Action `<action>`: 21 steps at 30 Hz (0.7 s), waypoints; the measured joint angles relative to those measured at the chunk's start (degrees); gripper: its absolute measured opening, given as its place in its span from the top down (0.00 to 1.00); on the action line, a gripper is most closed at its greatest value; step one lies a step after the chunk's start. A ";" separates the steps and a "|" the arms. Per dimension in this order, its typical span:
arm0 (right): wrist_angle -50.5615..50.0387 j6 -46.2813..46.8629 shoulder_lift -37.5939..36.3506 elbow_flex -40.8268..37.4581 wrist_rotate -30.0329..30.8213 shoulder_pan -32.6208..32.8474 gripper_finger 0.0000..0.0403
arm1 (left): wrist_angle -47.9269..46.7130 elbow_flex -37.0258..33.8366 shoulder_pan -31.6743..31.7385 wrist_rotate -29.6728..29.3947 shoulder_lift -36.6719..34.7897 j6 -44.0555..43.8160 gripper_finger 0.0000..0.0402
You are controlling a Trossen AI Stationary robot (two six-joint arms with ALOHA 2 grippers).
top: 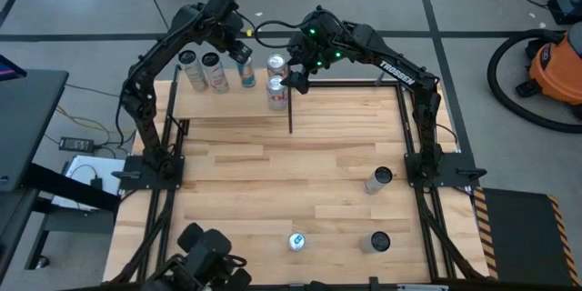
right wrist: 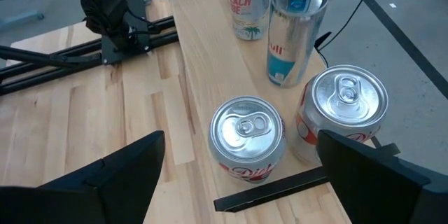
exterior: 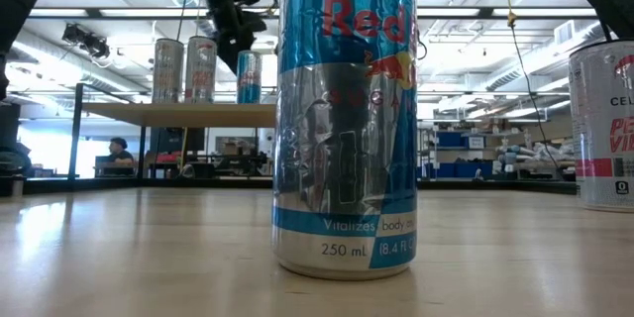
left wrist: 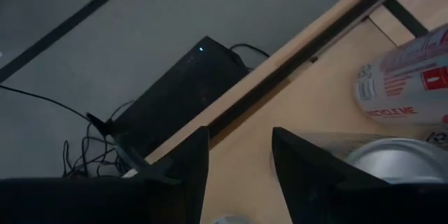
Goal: Place canned beverage on shelf
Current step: Adjust the soda cans on the shelf
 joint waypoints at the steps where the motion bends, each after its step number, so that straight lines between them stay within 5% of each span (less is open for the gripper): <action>1: 0.00 0.01 0.00 -0.01 0.00 0.00 0.05 | -0.06 -0.03 -0.29 0.09 0.47 0.00 0.61; 21: -0.04 -1.03 0.00 -0.01 0.00 0.00 0.05 | -1.33 -0.07 0.05 -0.53 -4.45 1.11 0.61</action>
